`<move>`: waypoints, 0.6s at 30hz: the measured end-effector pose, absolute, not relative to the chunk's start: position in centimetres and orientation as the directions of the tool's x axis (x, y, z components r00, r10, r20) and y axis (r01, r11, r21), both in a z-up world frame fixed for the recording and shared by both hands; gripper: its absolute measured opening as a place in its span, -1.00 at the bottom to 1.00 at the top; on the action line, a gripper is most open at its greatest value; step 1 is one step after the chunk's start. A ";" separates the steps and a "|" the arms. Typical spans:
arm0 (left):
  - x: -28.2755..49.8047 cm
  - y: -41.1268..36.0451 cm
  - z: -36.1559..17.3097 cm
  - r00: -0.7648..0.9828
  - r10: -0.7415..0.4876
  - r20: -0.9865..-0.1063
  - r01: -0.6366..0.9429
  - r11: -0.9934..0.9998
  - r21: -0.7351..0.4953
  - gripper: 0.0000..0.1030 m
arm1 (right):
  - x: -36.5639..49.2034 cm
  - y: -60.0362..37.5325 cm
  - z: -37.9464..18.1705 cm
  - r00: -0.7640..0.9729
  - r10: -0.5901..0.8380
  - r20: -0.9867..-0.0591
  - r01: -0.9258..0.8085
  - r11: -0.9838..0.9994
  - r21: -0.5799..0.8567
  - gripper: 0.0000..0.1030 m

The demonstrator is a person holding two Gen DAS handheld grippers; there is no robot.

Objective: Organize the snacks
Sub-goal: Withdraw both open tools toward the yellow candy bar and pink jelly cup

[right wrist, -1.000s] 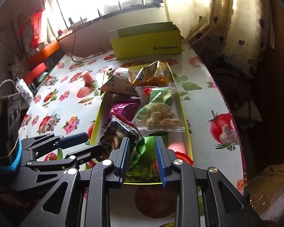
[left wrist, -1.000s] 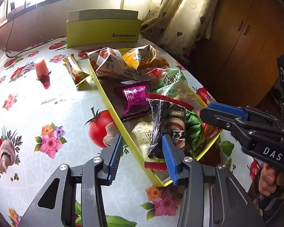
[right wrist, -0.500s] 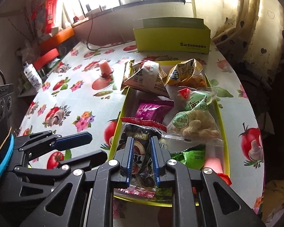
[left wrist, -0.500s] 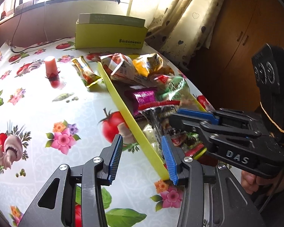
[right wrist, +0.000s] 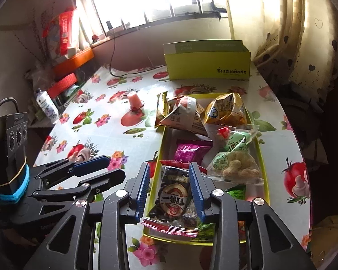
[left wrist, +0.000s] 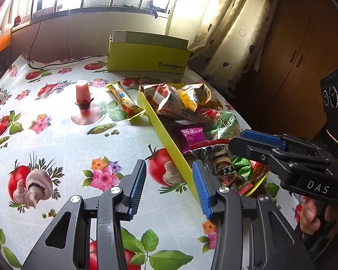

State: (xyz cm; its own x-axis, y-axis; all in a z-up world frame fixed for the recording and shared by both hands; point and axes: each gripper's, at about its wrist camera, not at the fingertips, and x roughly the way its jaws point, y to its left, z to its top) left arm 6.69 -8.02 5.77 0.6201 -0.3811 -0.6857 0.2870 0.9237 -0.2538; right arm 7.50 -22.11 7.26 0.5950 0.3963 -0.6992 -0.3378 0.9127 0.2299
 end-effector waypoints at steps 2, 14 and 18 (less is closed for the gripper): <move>6.8 -7.6 5.9 0.626 -0.377 -0.683 0.282 0.925 -0.253 -0.14 | 7.7 -21.5 7.5 0.591 0.401 -0.699 -0.352 0.909 0.224 -0.31; 8.0 -4.9 5.5 0.641 -0.331 -0.692 0.225 0.944 -0.243 -0.14 | 9.5 -17.6 8.2 0.564 0.421 -0.711 -0.413 0.889 0.198 -0.29; 8.5 -3.8 5.8 0.655 -0.320 -0.684 0.213 0.947 -0.239 -0.14 | 10.5 -16.6 8.2 0.557 0.421 -0.716 -0.413 0.888 0.200 -0.29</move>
State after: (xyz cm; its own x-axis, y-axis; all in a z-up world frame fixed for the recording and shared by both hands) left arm 8.50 -3.75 5.78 0.6553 -0.3200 -0.6842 0.2132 0.9473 -0.2389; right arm 10.52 -16.63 8.17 0.5566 0.4206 -0.7165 -0.4135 0.8882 0.2002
